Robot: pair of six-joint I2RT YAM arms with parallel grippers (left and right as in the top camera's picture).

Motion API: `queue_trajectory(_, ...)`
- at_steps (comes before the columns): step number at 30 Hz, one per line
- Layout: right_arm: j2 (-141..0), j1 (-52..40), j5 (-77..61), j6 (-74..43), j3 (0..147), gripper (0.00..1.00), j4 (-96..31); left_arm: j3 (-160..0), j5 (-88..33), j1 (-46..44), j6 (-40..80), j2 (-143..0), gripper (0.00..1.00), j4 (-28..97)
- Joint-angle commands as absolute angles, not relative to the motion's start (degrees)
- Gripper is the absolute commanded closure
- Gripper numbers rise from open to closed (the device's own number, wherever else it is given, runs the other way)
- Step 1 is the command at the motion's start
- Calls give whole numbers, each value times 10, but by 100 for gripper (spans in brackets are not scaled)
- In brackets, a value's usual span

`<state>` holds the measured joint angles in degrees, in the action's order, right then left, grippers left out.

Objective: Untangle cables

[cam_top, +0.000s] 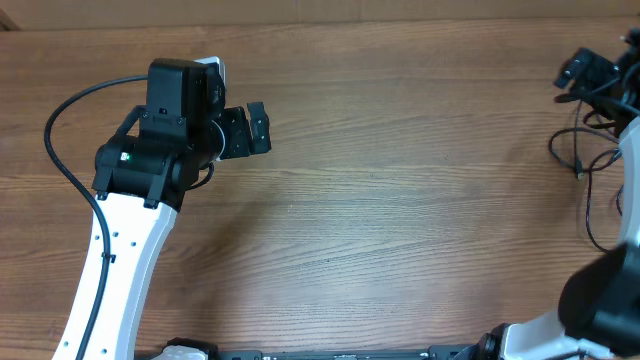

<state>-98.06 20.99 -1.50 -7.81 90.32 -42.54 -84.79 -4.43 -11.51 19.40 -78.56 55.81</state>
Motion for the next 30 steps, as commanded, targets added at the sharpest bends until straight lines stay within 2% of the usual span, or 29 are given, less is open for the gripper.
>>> queue_trajectory(1,-918,163,-18,-57,912,0,-488,-859,-40,-113,199,-787,0,557)
queue_trajectory(8,-874,54,-18,-62,912,0,-651,-859,-40,-113,199,-787,0,557)
queue_trajectory(11,-874,-4,-18,-101,911,0,-719,-859,-40,-113,199,-787,0,557)
queue_trajectory(17,-874,-41,-19,-100,911,0,-741,-859,-40,-113,199,-787,0,557)
queue_trajectory(30,-875,-42,-18,-102,911,0,-740,-859,-41,-113,199,-787,0,557)
